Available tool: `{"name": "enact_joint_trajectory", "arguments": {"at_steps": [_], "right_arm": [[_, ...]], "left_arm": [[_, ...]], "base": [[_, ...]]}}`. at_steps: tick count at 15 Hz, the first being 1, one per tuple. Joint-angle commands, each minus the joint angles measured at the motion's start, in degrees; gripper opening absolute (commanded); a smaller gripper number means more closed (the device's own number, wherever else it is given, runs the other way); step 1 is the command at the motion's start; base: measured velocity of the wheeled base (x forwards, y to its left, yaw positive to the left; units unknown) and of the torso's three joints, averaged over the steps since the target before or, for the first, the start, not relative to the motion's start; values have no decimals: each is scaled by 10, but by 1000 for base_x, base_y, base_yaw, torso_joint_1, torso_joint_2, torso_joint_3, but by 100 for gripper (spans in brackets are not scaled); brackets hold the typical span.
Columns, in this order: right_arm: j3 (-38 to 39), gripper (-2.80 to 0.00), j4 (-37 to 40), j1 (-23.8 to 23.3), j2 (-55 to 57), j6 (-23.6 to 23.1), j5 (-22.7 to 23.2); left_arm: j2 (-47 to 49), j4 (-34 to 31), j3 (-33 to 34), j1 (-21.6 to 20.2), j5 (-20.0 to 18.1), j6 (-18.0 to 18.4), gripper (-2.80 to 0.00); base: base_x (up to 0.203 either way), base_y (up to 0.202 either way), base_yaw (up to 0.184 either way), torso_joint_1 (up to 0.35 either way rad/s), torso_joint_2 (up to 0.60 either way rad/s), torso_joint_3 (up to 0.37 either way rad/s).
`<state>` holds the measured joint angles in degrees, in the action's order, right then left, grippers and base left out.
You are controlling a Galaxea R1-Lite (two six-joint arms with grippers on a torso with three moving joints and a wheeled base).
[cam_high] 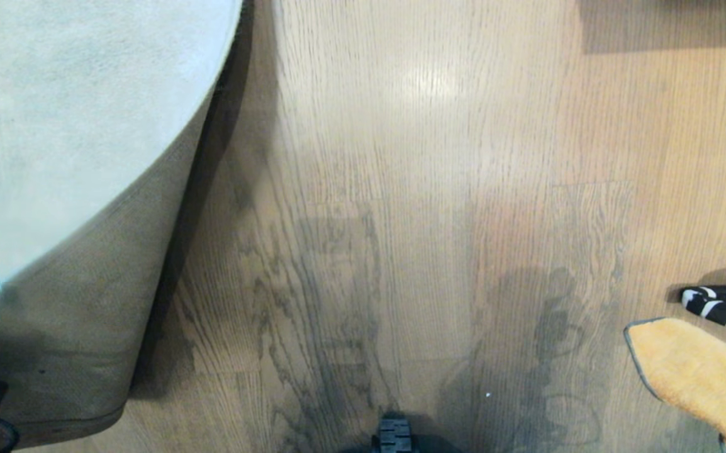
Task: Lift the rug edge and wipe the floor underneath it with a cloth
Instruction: Lay down the carpet
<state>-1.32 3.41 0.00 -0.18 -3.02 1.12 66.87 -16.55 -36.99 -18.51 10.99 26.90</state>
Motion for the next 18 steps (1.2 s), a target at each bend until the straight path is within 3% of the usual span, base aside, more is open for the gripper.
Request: {"name": "enact_joint_trajectory", "arguments": {"at_steps": [1,6,10,18], "right_arm": [[0,-280,0,0,2,-1,0],[0,-280,0,0,2,-1,0],[0,-280,0,0,2,-1,0],[0,-280,0,0,2,-1,0]], "left_arm": [[-1,-1,1,4,-14,-25,-280],[-4,-2,3,34,-51,-53,-280],[-5,-5,7,77,-53,-98,-280],[-10,-1,24,81,-54,-99,-280]], "base": [[0,0,0,0,0,0],[0,0,0,0,0,0],[0,0,0,0,0,0],[0,0,0,0,0,0]]}}
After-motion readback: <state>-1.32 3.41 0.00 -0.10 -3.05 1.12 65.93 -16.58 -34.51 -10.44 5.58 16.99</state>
